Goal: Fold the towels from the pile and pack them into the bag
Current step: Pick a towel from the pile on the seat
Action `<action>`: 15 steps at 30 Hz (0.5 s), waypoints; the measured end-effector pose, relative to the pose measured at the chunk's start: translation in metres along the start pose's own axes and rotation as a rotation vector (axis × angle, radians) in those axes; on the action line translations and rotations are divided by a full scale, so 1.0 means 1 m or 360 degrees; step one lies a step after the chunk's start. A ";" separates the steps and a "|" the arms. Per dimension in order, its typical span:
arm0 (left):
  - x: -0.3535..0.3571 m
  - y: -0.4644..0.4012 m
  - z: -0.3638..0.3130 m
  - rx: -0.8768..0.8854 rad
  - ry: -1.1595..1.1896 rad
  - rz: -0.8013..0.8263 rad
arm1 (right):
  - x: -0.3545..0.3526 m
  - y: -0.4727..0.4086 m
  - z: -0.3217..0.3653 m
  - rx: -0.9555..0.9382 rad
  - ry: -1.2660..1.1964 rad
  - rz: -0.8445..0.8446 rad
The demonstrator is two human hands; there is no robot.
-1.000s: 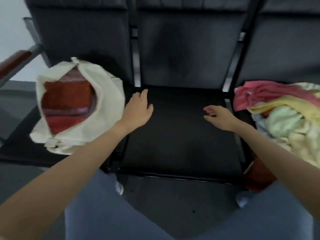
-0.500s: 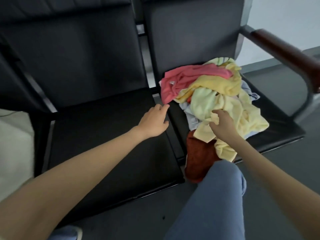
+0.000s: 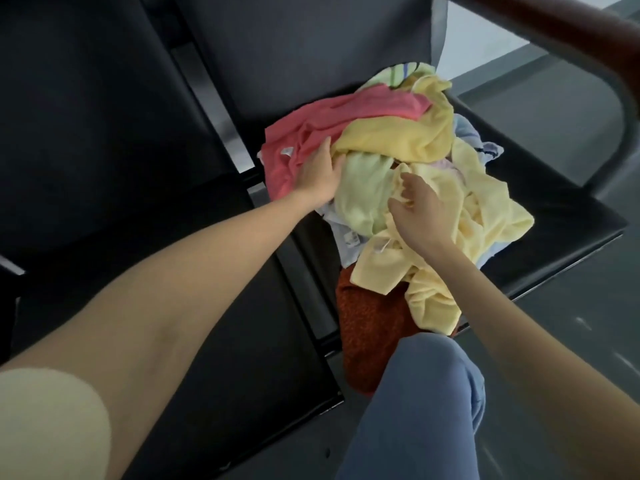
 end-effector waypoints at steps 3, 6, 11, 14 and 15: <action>0.007 -0.018 0.003 0.0010 -0.0082 -0.0090 | 0.004 -0.004 -0.004 0.0005 -0.0047 -0.0004; -0.004 -0.023 -0.013 0.0070 0.0241 -0.0263 | -0.002 -0.006 -0.003 0.0047 -0.0158 -0.0069; -0.040 -0.010 -0.096 0.0508 0.0614 -0.0376 | -0.019 -0.028 0.004 0.0487 -0.1048 -0.0047; -0.062 0.005 -0.139 0.0625 0.0779 -0.0355 | -0.020 -0.046 0.014 0.0861 -0.2088 0.0136; -0.069 0.013 -0.149 0.0652 0.0819 -0.0330 | -0.021 -0.052 0.020 0.0915 -0.2348 0.0191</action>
Point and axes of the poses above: each hand's wrist, its own y-axis away from the middle knuckle, its own x-axis out of the palm, z = x × y, the point moved 8 cm from there along -y, towards the middle knuckle, and after that the axes turned 14 degrees about y, right-handed, at the moved point
